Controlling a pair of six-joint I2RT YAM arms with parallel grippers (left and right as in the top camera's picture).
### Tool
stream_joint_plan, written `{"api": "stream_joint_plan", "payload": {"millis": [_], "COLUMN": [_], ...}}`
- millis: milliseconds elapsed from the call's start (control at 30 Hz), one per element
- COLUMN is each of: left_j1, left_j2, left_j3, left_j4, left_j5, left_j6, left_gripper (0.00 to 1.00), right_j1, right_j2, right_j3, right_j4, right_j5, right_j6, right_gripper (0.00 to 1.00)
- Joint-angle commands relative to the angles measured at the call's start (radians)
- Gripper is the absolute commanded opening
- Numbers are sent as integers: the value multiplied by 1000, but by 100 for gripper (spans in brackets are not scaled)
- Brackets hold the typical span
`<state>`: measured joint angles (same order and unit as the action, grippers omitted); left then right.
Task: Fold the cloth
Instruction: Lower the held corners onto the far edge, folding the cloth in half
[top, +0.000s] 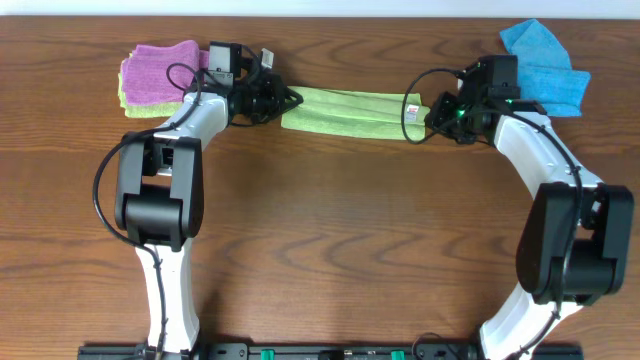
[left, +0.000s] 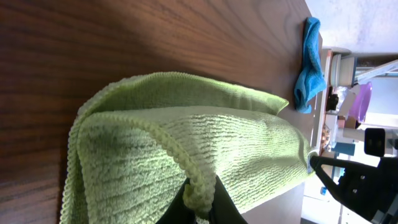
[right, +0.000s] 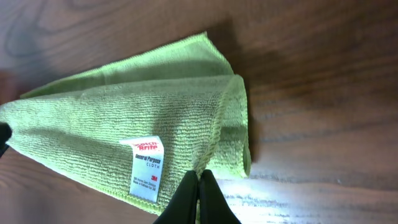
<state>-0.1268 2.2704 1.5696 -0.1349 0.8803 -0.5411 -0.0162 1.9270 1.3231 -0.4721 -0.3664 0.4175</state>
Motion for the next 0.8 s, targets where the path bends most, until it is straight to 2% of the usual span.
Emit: {"api": "stream_joint_plan", "payload": {"millis": [0, 233, 600, 767], "left_j1": [27, 27, 27, 30], "left_j2": [8, 8, 8, 8], "left_j3": [22, 22, 22, 22], "left_j4": [-16, -96, -108, -147], "left_j5": [-22, -23, -23, -76], "left_j6": [28, 48, 48, 79], "left_gripper": [6, 6, 6, 6], "right_j1": [-8, -8, -8, -8], "right_j2": [9, 9, 69, 73], "right_j3": [18, 18, 18, 18], "right_j4": [-24, -44, -34, 14], "right_j5": [49, 65, 89, 105], "right_j6": [-7, -7, -7, -7], "right_gripper": [2, 1, 2, 2]}}
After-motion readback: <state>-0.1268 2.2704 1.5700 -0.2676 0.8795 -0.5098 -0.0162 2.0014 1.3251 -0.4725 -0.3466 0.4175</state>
